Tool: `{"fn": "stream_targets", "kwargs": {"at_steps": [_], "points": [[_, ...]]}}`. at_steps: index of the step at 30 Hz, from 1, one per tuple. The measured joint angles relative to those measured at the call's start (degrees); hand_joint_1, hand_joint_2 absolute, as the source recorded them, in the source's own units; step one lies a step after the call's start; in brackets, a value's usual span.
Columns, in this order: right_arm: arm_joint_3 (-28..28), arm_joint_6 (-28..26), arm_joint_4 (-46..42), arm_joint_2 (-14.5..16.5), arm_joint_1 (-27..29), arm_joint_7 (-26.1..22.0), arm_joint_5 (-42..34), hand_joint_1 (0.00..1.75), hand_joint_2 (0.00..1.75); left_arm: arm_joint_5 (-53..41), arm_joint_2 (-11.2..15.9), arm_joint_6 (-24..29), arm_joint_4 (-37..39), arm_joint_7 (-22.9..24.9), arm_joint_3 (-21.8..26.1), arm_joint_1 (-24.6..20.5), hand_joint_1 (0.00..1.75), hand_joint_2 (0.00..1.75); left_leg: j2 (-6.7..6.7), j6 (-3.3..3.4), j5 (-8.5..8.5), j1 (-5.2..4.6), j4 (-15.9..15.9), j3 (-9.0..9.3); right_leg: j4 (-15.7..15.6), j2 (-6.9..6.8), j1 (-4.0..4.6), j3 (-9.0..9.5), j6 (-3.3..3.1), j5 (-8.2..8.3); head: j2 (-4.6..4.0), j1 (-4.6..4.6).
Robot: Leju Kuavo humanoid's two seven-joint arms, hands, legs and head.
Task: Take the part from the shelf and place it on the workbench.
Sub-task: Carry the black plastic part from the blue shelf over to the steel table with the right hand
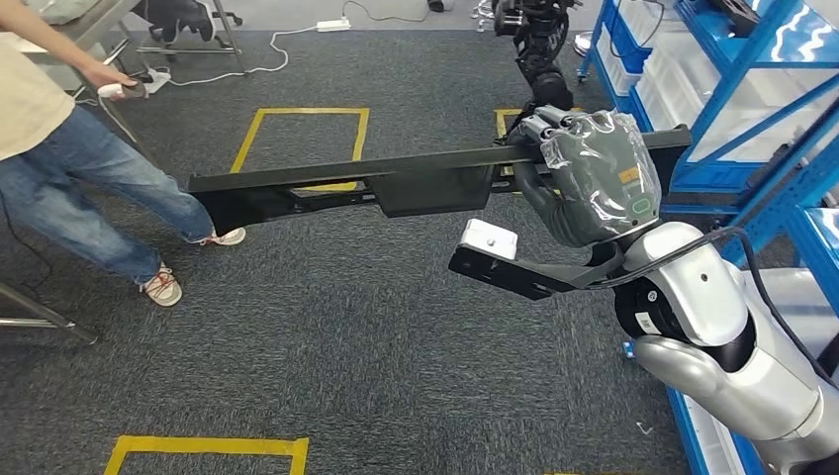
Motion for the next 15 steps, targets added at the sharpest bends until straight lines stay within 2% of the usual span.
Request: {"fn": "stream_targets", "kwargs": {"at_steps": [1,2,3,4,5,6,7,8,9,10,11,12,13,14,15], "points": [[0.25,0.31,0.01,-0.03,-0.69,0.04,-0.32,1.75,1.75,-0.02,0.02,0.05,0.00,0.18,0.01,0.00,0.00,1.75,-0.74,-0.34,-0.18,0.10,0.38,-0.26,-2.91,1.17,-0.19,1.27,-0.02,1.15,0.01,-0.01],[0.53,0.66,0.03,-0.07,-1.26,0.10,-0.66,1.75,1.75,-0.03,0.04,0.11,0.00,0.39,0.01,0.00,0.00,1.75,-1.42,-0.68,-0.27,0.16,0.61,-0.58,-4.41,1.98,-0.23,1.92,-0.19,1.48,0.00,-0.04],[0.84,0.95,0.05,-0.09,-1.76,0.16,-1.01,1.75,1.75,-0.02,0.05,0.19,0.00,0.56,0.01,0.11,0.00,1.75,-2.06,-1.00,-0.23,0.24,0.67,-0.90,-4.69,2.05,-0.08,2.05,-0.52,1.24,0.00,-0.07],[1.18,1.20,0.06,-0.10,-2.25,0.21,-1.31,1.75,1.75,-0.02,0.04,0.23,0.00,0.69,0.01,0.26,0.00,1.75,-2.71,-1.26,-0.12,0.40,0.67,-1.14,-4.77,1.21,0.08,2.02,-0.97,1.33,0.01,-0.11],[1.52,1.40,0.07,-0.10,-2.77,0.26,-1.49,1.75,1.75,-0.01,0.02,0.26,0.00,0.77,0.01,0.47,0.00,1.75,-2.60,-1.53,-0.16,0.47,0.76,-1.40,-4.85,0.44,0.18,2.10,-1.34,1.36,0.00,-0.13],[1.79,1.52,0.07,-0.11,-3.29,0.29,-1.63,1.75,1.75,0.02,-0.02,0.27,0.00,0.81,0.01,0.68,0.00,1.75,-1.44,-1.82,-0.59,0.43,1.50,-1.85,-4.97,-0.35,0.20,2.23,-1.73,1.39,0.00,-0.21],[2.02,1.64,0.07,-0.11,-3.80,0.33,-1.78,1.75,1.75,0.05,-0.04,0.25,0.00,0.88,0.01,0.76,0.00,1.75,0.35,-2.10,-1.61,0.37,3.47,-2.86,-5.08,-1.14,0.22,2.39,-2.07,1.38,0.00,-0.31],[2.18,1.76,0.09,-0.14,-4.24,0.38,-1.95,1.75,1.75,0.09,-0.07,0.20,0.00,0.95,0.02,0.77,0.00,1.75,2.52,-2.38,-3.12,0.34,6.65,-4.45,-5.14,-1.93,0.32,2.57,-2.36,1.28,0.00,-0.40],[2.30,1.89,0.10,-0.19,-4.57,0.41,-2.24,1.75,1.75,0.15,-0.07,0.15,0.00,1.01,0.02,0.76,0.00,1.75,4.14,-2.63,-4.88,0.37,10.82,-6.50,-5.15,-2.72,0.47,2.72,-2.62,1.12,0.00,-0.51],[2.44,2.01,0.13,-0.23,-4.85,0.40,-2.64,1.75,1.75,0.25,-0.07,0.10,0.00,1.07,0.02,0.78,0.00,1.75,4.93,-2.77,-6.35,0.53,14.98,-8.63,-5.15,-3.48,0.63,2.84,-2.77,0.97,0.01,-0.52],[2.63,2.12,0.17,-0.28,-5.10,0.35,-3.12,1.75,1.75,0.41,-0.08,0.04,0.00,1.14,0.02,0.87,0.00,1.75,5.28,-2.84,-7.09,0.66,17.83,-10.14,-5.14,-4.18,0.72,2.98,-2.85,0.81,0.01,-0.52],[2.87,2.19,0.20,-0.31,-5.37,0.25,-3.70,1.75,1.75,0.57,-0.10,-0.01,0.00,1.22,0.01,1.00,0.00,1.75,5.47,-2.83,-6.86,0.74,18.60,-10.62,-5.14,-4.80,0.79,3.14,-2.88,0.65,0.01,-0.52],[3.14,2.22,0.23,-0.32,-5.70,0.15,-4.23,1.75,1.75,0.73,-0.11,-0.05,0.00,1.28,0.01,1.12,0.00,1.75,5.73,-2.73,-5.57,0.75,16.73,-9.75,-5.15,-5.39,0.83,3.35,-2.84,0.46,0.01,-0.52],[3.43,2.22,0.25,-0.32,-6.11,0.02,-4.73,1.75,1.75,0.85,-0.13,-0.09,0.00,1.33,0.01,1.17,0.00,1.75,6.36,-2.54,-3.68,0.66,12.88,-7.81,-5.15,-5.97,0.86,3.64,-2.76,0.24,0.01,-0.52],[3.66,2.21,0.25,-0.32,-6.60,-0.09,-5.16,1.75,1.75,0.91,-0.13,-0.10,0.00,1.33,0.02,1.14,0.00,1.75,7.80,-2.26,-1.99,0.33,8.24,-5.45,-5.16,-6.57,0.91,3.96,-2.59,-0.02,0.01,-0.52]]}}
